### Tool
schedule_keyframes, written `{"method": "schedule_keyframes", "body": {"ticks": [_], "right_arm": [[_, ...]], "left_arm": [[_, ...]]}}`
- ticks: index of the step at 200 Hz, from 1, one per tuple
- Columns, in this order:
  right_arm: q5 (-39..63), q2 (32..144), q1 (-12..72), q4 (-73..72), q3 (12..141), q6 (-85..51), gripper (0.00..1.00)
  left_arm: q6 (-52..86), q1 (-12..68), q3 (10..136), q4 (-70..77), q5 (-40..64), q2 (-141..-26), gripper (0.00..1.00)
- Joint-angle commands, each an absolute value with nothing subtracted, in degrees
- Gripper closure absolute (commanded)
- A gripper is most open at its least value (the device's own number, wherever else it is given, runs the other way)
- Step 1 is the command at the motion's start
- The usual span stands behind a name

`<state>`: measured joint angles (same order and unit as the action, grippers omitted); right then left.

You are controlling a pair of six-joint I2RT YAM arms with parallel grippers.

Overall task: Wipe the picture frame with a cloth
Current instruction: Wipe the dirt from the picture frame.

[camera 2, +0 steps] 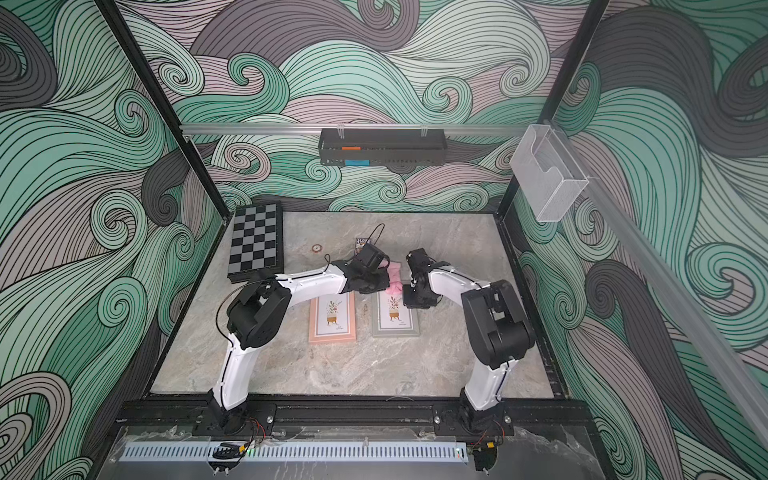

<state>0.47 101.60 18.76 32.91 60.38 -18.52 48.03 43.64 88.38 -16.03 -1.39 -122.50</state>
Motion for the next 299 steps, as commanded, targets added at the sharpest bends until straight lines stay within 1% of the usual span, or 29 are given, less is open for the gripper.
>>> {"method": "schedule_keyframes", "body": {"ticks": [1,31,52,69,83,94,109,139,151,203,242,271,299], "right_arm": [[-0.3,103.5,18.5,37.3,58.6,-17.9,0.74],[-0.2,103.5,18.5,37.2,58.5,-17.9,0.74],[-0.3,103.6,18.5,37.1,58.7,-18.0,0.73],[-0.2,103.8,18.5,37.2,58.9,-17.9,0.73],[-0.1,104.0,18.5,37.2,59.0,-17.8,0.73],[0.0,103.9,18.5,37.2,59.1,-17.7,0.73],[0.0,103.9,18.5,37.2,59.1,-17.6,0.73],[0.5,103.6,18.5,37.1,58.8,-17.7,0.73],[0.7,103.4,18.5,37.0,58.5,-17.7,0.73],[-0.1,103.0,18.5,37.0,58.1,-18.3,0.73],[0.1,103.6,18.5,37.1,58.7,-18.5,0.73],[-0.3,103.3,18.5,37.3,58.4,-18.6,0.73],[-0.3,102.4,18.5,37.5,57.7,-18.6,0.73]], "left_arm": [[45.4,43.5,87.1,-30.3,-11.1,-122.1,1.00],[45.0,44.2,89.6,-25.5,-3.9,-124.2,1.00],[44.9,45.3,94.4,-22.4,1.5,-126.2,1.00],[45.6,45.9,98.8,-23.4,3.4,-128.6,1.00],[46.1,46.3,99.8,-24.1,4.3,-129.6,1.00],[46.3,46.3,98.6,-24.5,3.7,-129.4,1.00],[46.2,46.4,95.3,-25.4,0.0,-127.7,1.00],[46.8,46.3,90.8,-34.5,-14.9,-122.8,1.00],[46.9,46.3,88.8,-35.9,-17.7,-121.1,1.00],[47.9,47.6,84.9,-34.9,-13.9,-118.7,1.00],[50.3,50.2,80.2,-34.1,-9.5,-115.9,1.00],[51.4,54.1,73.6,-33.0,-5.1,-111.6,1.00],[53.1,58.9,69.3,-35.9,-1.8,-106.4,1.00]]}}
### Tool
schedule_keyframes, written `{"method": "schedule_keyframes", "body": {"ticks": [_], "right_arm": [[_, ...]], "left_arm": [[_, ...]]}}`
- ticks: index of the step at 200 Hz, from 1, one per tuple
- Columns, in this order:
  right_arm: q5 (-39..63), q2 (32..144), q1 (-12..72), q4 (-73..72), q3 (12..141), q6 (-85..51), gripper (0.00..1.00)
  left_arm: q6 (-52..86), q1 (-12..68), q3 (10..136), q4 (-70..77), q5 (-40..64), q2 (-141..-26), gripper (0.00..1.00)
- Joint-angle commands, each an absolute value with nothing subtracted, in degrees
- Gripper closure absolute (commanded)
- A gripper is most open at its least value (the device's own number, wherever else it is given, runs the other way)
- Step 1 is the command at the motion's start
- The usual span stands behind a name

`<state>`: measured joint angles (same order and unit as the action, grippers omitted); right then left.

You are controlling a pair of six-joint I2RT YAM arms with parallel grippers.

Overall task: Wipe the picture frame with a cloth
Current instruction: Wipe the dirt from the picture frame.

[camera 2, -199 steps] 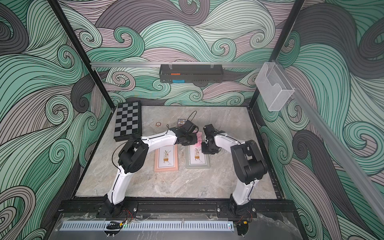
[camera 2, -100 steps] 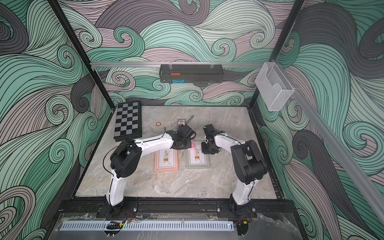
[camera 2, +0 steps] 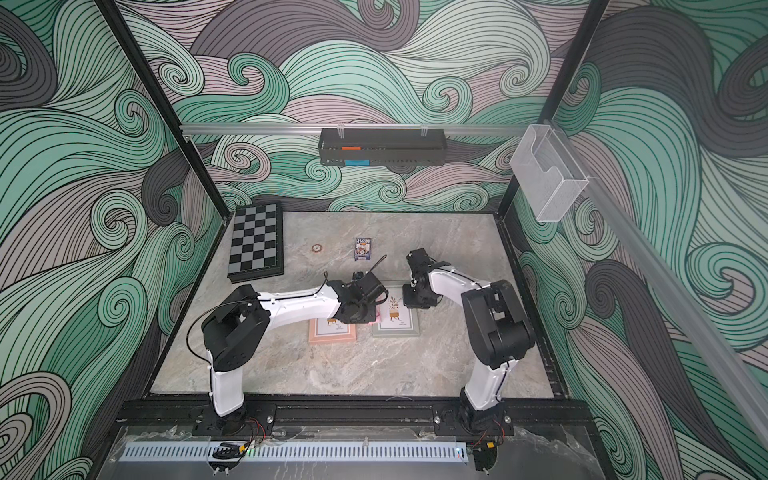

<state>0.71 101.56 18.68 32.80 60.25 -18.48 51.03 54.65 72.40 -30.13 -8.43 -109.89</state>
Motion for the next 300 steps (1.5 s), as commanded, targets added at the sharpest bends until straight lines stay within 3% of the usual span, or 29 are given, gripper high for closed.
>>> {"method": "schedule_keyframes", "body": {"ticks": [1,41,95,118,149,180,219,250,280,300], "right_arm": [[-0.3,102.3,18.5,37.5,57.7,-18.6,0.73],[-0.3,101.3,18.4,37.7,58.0,-18.5,0.72],[1.0,102.2,18.4,37.7,58.2,-18.0,0.72],[1.1,103.4,18.4,37.7,58.6,-17.8,0.72],[0.8,103.7,18.4,37.7,58.9,-17.8,0.72],[1.1,104.7,18.1,37.8,60.1,-17.8,0.72],[1.0,104.5,18.1,38.4,59.9,-17.6,0.72],[0.4,103.0,18.0,38.4,59.0,-17.6,0.72],[0.9,102.3,17.9,38.6,59.0,-17.8,0.72],[1.2,101.7,18.0,38.5,58.5,-17.8,0.72]], "left_arm": [[53.2,59.1,69.1,-35.9,-1.6,-106.3,1.00],[52.5,61.6,69.9,-36.3,-4.7,-104.2,1.00],[45.6,52.8,85.9,-38.0,-15.2,-111.0,1.00],[43.1,50.1,91.0,-36.9,-14.9,-113.2,1.00],[42.7,48.3,96.1,-33.9,-6.3,-120.0,1.00],[47.5,49.1,94.3,-30.9,-0.9,-123.3,1.00],[50.3,53.2,86.9,-38.5,-4.0,-115.4,1.00],[50.8,57.9,80.1,-39.3,0.5,-111.8,1.00],[50.4,58.9,83.0,-37.5,1.2,-116.1,1.00],[47.3,56.8,90.6,-39.3,-5.1,-118.4,1.00]]}}
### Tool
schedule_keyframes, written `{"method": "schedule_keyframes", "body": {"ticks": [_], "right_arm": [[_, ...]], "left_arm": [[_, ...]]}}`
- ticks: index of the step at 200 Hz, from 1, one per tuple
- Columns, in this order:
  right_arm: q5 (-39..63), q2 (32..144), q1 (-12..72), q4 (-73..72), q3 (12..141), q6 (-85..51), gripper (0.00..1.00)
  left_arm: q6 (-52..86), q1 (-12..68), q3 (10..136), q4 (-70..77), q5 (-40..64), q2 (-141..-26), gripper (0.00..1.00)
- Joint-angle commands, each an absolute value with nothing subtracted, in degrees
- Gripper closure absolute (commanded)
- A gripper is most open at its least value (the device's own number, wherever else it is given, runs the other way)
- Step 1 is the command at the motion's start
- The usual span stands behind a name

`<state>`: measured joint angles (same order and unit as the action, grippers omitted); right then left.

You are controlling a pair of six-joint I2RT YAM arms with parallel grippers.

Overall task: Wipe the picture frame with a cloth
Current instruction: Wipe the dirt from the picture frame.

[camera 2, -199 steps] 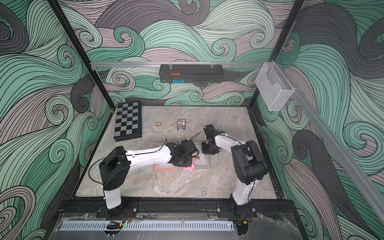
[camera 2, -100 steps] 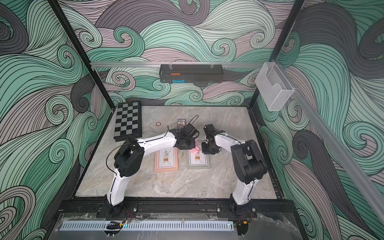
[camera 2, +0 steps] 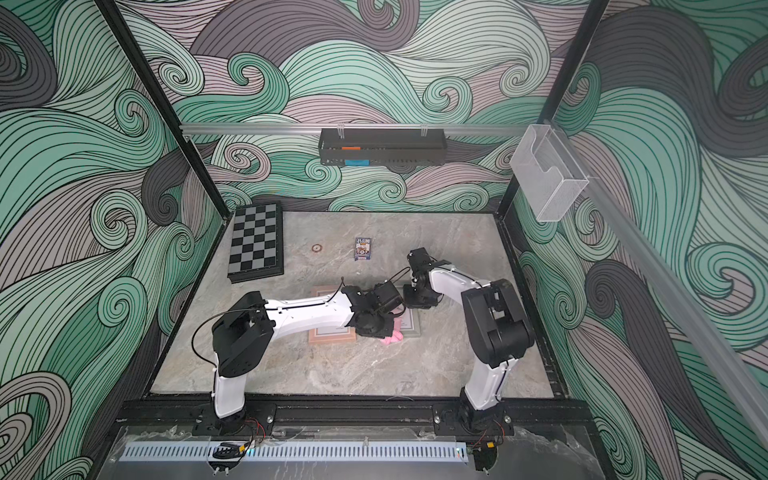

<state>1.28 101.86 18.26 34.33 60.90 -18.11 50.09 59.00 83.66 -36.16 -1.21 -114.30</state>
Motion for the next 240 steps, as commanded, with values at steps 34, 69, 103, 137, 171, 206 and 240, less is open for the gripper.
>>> {"method": "schedule_keyframes", "body": {"ticks": [34,69,103,137,171,206,240], "right_arm": [[1.2,102.1,18.0,38.6,58.5,-17.2,0.72],[1.5,103.6,18.0,38.3,59.0,-17.0,0.72],[1.7,103.8,17.9,38.4,59.2,-16.8,0.72],[1.5,103.6,18.0,38.4,59.1,-16.9,0.72],[1.5,103.3,18.0,38.4,58.9,-17.0,0.72],[1.7,103.7,18.0,38.3,59.1,-16.9,0.72],[2.0,103.9,17.9,38.1,59.2,-16.7,0.72]], "left_arm": [[43.3,50.6,103.0,-44.9,-9.1,-124.2,1.00],[44.3,49.7,99.0,-41.5,0.1,-126.1,1.00],[47.5,55.9,82.7,-36.8,2.3,-116.1,1.00],[49.0,59.8,75.4,-32.4,5.3,-108.0,1.00],[46.6,58.8,86.3,-34.9,-0.9,-115.3,1.00],[46.1,56.5,95.2,-34.3,-8.6,-122.7,1.00],[47.7,56.1,95.0,-34.7,-8.3,-124.8,1.00]]}}
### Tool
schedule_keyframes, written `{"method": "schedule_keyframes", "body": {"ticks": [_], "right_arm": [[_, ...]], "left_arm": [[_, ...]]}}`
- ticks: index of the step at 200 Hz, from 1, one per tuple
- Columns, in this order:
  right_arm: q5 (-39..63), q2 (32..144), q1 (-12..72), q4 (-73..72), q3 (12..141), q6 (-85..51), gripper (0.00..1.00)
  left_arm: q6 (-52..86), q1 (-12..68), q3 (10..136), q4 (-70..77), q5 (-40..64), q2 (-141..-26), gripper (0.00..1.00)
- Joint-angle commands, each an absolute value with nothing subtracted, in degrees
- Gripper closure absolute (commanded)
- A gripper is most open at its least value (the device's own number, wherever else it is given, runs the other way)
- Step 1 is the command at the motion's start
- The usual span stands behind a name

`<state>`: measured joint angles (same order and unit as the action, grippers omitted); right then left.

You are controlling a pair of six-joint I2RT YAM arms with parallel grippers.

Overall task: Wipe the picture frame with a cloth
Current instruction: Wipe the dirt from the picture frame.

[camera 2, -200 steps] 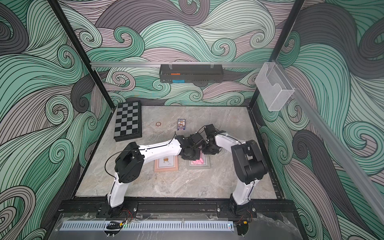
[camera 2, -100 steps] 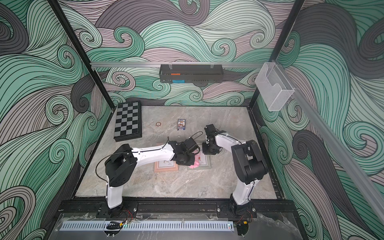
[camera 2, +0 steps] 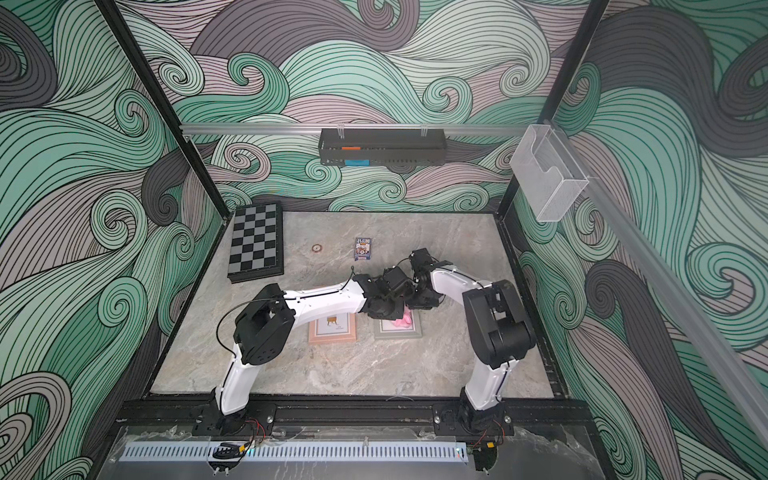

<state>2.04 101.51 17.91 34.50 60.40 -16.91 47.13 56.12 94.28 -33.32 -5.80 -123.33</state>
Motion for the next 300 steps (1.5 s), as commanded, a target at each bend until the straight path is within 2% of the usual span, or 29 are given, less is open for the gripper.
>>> {"method": "schedule_keyframes", "body": {"ticks": [1,51,64,124,146,184,247,268,300], "right_arm": [[2.0,103.9,18.0,38.1,59.2,-16.7,0.72],[1.7,103.2,17.9,37.9,58.7,-17.0,0.72],[1.6,103.3,17.9,37.8,58.7,-17.0,0.72],[1.9,103.6,18.0,37.8,58.8,-17.1,0.71],[2.0,103.7,17.9,37.8,59.0,-17.0,0.71],[1.9,103.7,17.8,37.8,59.0,-17.0,0.71],[1.7,103.8,17.4,37.8,59.0,-16.9,0.71],[1.8,103.8,17.2,37.7,59.0,-16.9,0.71],[2.6,103.4,16.5,37.8,58.7,-16.8,0.71]], "left_arm": [[47.8,56.1,94.8,-34.8,-8.0,-124.7,1.00],[51.5,61.0,80.3,-30.5,1.0,-115.7,1.00],[51.9,61.0,81.0,-29.4,1.3,-115.9,1.00],[49.1,55.6,95.5,-28.5,-8.9,-122.6,1.00],[49.6,54.6,95.9,-26.6,-4.9,-124.0,1.00],[51.0,57.3,89.3,-23.2,3.0,-121.5,1.00],[47.4,63.1,77.6,-24.3,10.9,-104.9,1.00],[46.6,64.6,77.5,-20.3,17.2,-106.4,1.00],[47.0,66.6,78.2,-15.5,19.4,-112.7,1.00]]}}
